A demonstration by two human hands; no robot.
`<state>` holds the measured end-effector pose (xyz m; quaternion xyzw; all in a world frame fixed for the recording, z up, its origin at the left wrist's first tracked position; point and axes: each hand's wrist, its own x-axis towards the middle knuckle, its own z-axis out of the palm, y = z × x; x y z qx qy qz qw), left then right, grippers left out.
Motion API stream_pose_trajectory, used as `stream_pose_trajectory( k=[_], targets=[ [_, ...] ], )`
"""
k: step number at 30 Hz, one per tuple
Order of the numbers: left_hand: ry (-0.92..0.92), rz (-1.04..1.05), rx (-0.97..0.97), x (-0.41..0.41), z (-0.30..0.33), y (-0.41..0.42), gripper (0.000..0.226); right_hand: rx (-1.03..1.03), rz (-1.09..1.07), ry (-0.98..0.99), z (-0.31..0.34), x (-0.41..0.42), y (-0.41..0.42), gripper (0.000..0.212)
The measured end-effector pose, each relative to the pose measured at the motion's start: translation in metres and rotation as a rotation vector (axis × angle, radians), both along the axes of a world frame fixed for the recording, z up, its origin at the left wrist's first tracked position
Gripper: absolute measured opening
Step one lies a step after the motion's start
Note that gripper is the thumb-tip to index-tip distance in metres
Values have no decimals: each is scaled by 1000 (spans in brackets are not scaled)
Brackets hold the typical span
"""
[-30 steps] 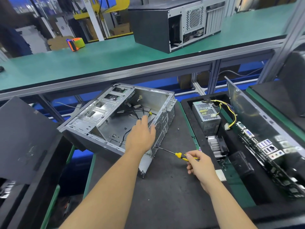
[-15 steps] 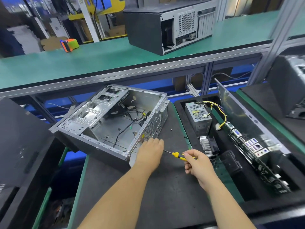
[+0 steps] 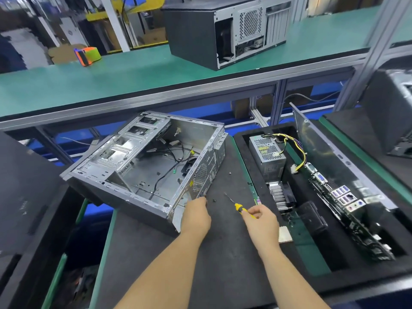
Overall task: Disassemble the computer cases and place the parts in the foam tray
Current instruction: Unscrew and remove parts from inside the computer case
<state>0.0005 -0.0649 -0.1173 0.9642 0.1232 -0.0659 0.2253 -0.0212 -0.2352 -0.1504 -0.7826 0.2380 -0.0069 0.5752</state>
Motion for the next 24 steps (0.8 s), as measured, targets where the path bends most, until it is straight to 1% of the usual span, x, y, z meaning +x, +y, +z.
stream_pose_trajectory(
  k=[2,5,8,9,11,13,14,16,17,19,20,21,22,24],
  targets=[
    [10,3,-3,-10,-11,5,28,-151,27,17,-4,-2,10,16],
    [30,-58,18,-22,-24,12,22,-307,109,16,-9,-3,17,17],
    [52,-190,110,-27,-24,11,21,-533,265,54,-8,1,23,12],
    [50,-229,145,-26,-22,8,20,-619,298,60,-6,3,27,14],
    [16,-327,235,-24,-14,1,19,-717,347,-5,-4,13,37,19],
    [-44,-481,372,-17,1,-6,21,-753,449,-88,-2,29,47,20],
    [-100,-563,434,-14,12,-8,22,-772,509,-98,-2,38,51,21],
    [-273,-698,562,-6,36,-7,15,-838,619,-82,-2,53,57,24],
    [-376,-732,610,-1,46,-4,13,-886,656,-72,-2,59,60,25],
    [-639,-733,607,8,61,5,16,-942,691,-55,-6,67,66,26],
    [-731,-701,583,13,66,9,10,-954,699,-51,-9,70,68,25],
    [-778,-646,571,17,70,13,8,-957,704,-46,-11,72,69,24],
    [-762,-582,579,20,75,15,13,-961,712,-47,-14,75,69,22],
    [-623,-435,592,23,79,21,26,-958,724,-67,-15,80,70,20]
  ],
)
